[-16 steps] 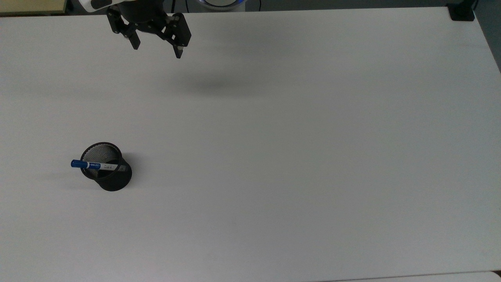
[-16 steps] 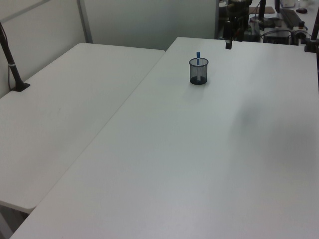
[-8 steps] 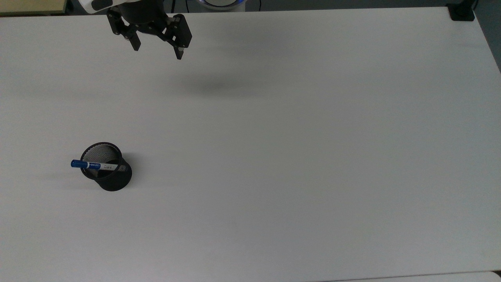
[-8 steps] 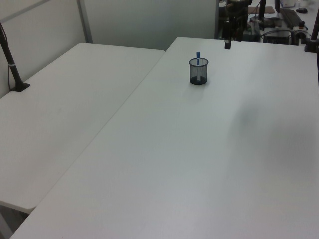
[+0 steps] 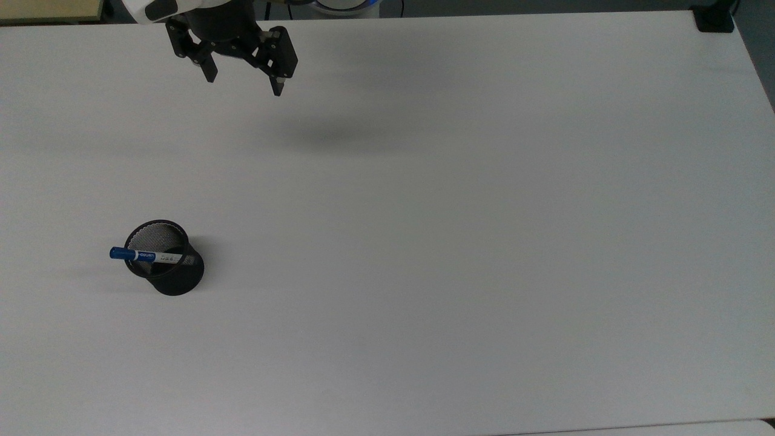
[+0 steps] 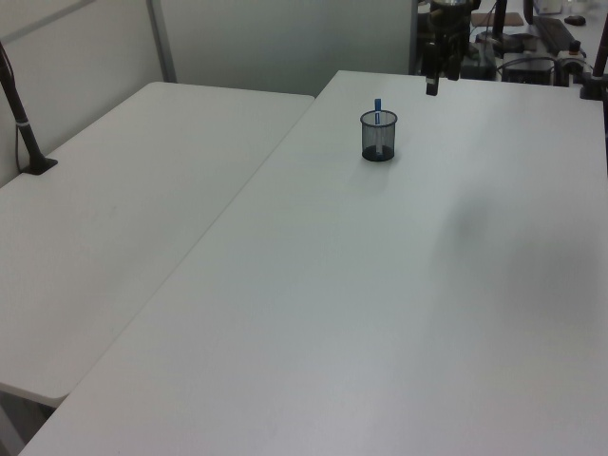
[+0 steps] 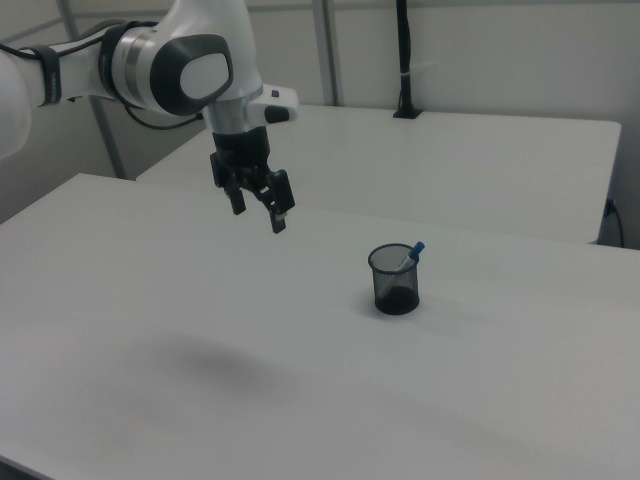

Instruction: Remove the marker

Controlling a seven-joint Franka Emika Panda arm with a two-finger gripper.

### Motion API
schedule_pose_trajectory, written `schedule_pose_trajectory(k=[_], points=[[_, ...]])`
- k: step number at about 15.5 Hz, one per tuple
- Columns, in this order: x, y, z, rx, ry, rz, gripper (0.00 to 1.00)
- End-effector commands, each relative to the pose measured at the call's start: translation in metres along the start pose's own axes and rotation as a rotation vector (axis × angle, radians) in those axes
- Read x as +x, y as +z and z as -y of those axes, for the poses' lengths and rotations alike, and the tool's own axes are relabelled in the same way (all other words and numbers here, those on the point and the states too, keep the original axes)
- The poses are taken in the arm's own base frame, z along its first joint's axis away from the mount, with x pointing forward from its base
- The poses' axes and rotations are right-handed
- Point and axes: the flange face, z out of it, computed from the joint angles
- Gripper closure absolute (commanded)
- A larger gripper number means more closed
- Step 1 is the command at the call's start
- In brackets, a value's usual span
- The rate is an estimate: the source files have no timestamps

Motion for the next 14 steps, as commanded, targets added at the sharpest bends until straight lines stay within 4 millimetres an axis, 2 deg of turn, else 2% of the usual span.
schedule_pose_trajectory(k=[1,5,8,9,11,14], points=[[0.01,-0.008,-0.017,-0.003,0.028,-0.083,0.0],[0.022,-0.019,-0.029,0.01,0.12,-0.204,0.0],[0.042,-0.026,-0.057,0.033,0.288,-0.38,0.0],[0.05,-0.022,-0.068,0.042,0.358,-0.432,0.0],[0.069,-0.001,-0.082,0.06,0.478,-0.521,0.0],[0.089,0.033,-0.091,0.075,0.55,-0.617,0.03]])
